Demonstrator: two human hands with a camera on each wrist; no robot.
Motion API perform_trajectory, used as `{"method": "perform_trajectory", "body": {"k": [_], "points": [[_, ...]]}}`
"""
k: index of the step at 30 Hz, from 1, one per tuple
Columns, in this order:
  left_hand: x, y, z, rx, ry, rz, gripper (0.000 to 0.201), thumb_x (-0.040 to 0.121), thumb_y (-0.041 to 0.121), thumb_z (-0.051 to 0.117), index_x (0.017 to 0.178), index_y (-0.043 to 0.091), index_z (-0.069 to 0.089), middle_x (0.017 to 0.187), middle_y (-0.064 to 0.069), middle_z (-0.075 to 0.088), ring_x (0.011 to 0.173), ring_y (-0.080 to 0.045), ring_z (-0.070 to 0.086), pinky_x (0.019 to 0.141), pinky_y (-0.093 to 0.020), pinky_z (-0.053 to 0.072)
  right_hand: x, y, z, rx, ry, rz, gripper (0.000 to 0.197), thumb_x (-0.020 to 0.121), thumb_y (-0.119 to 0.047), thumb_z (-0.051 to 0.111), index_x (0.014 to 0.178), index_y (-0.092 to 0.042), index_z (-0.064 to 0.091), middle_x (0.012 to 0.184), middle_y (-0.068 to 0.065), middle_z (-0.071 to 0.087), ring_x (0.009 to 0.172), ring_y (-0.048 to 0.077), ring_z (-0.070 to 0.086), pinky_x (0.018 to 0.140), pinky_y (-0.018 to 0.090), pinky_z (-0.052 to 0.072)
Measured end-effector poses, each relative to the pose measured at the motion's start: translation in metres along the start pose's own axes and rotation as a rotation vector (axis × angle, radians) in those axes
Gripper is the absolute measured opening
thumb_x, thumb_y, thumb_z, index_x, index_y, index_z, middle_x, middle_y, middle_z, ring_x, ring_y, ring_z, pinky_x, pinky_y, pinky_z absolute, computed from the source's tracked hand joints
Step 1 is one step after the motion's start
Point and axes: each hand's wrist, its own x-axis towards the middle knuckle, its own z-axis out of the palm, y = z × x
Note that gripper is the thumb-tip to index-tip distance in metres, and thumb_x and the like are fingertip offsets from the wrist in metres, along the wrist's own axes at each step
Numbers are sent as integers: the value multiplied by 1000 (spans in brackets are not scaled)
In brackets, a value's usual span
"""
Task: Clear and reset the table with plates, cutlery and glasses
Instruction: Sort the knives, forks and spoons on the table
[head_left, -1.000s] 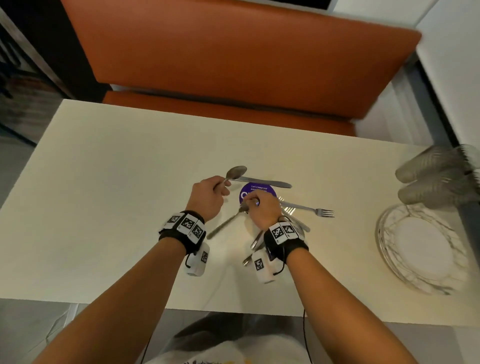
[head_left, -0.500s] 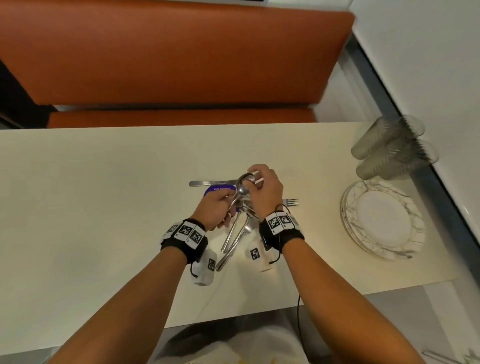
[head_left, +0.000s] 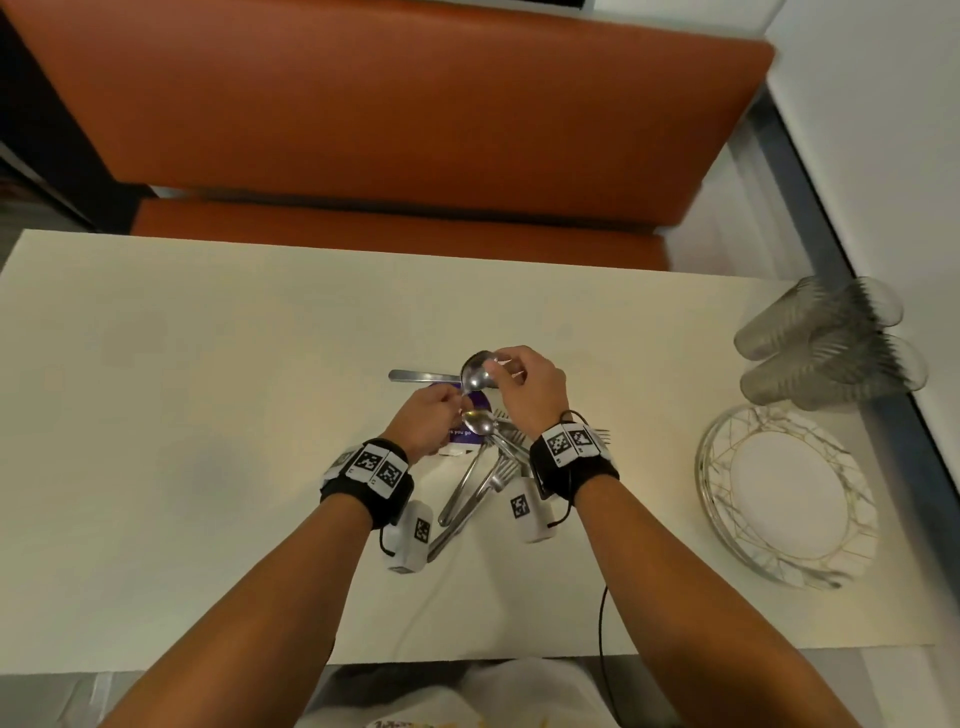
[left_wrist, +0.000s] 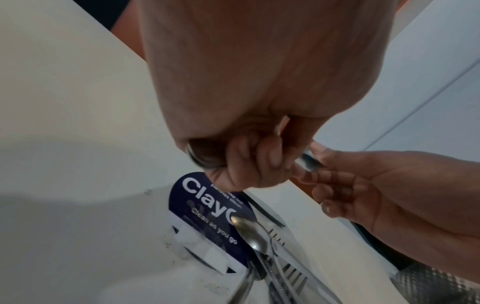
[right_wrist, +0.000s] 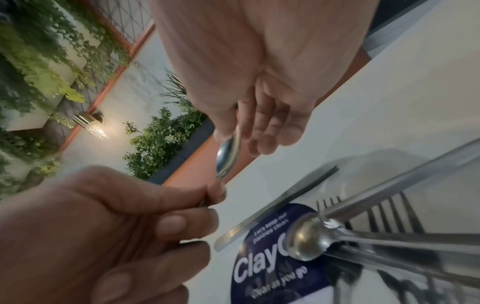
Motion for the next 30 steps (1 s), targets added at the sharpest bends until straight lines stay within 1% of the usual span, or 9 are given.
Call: {"method": "perform_trajectory", "body": {"k": [3,7,9,12,16,20,23,27,30], "points": [[8,-11,-6,-9,81,-55,27,106,16,39,94,12,63,62,2,48,45,-10,34,44,-24,26,-1,16,-1,-134,-118,-4,20,91,-33,70,106,-19,70,88,-10,67,79,-2,57,70,16,43],[10,-23,-12,-36,145,-78,27,104,12,39,96,9,64,64,3,53,43,-9,37,42,-22,27,-5,34,10,-623,-397,-158,47,83,-50,69,121,-23,62,114,-4,58,105,19,45,88,34,42],[7,-25,-13,-51,148,-84,27,104,9,39,96,7,64,63,4,51,43,-9,35,40,-21,26,-7,35,15,-757,-447,-201,56,78,-51,70,125,-23,60,128,0,53,115,23,42,96,38,41],[0,-28,-19,-70,161,-92,28,105,9,37,96,7,64,65,2,51,45,-10,33,39,-21,25,-9,35,20,-774,-468,-191,51,79,-42,73,124,-20,63,134,4,50,124,25,41,103,41,41],[-4,-32,-27,-58,180,-86,25,104,9,38,98,7,63,71,2,54,48,-11,34,39,-21,27,-16,34,18,-760,-482,-135,40,86,-35,67,121,-19,62,121,3,54,116,24,46,98,38,44],[-9,-33,-31,-57,190,-86,25,104,8,38,101,6,63,71,4,53,48,-10,34,37,-18,29,-25,33,9,-809,-453,-118,40,83,-41,66,118,-23,63,116,1,54,109,23,48,94,37,43],[-12,-32,-30,-52,175,-66,25,105,12,38,99,8,62,72,1,53,48,-10,36,38,-19,30,-28,31,0,-759,-408,-82,41,78,-45,70,114,-27,65,114,-1,52,107,22,46,92,37,43],[-19,-26,-29,-26,165,-7,25,107,14,39,102,5,62,69,-3,55,46,-11,44,35,-18,32,-31,20,-12,-514,-290,-12,26,76,-42,76,96,-29,66,96,-8,62,96,17,53,84,34,49],[-21,-20,-30,10,159,69,25,108,14,39,99,6,61,69,-8,62,59,-23,61,48,-28,50,-33,7,-26,-253,-241,12,24,76,-27,82,96,-22,71,91,-8,69,86,9,63,70,18,49]]}}
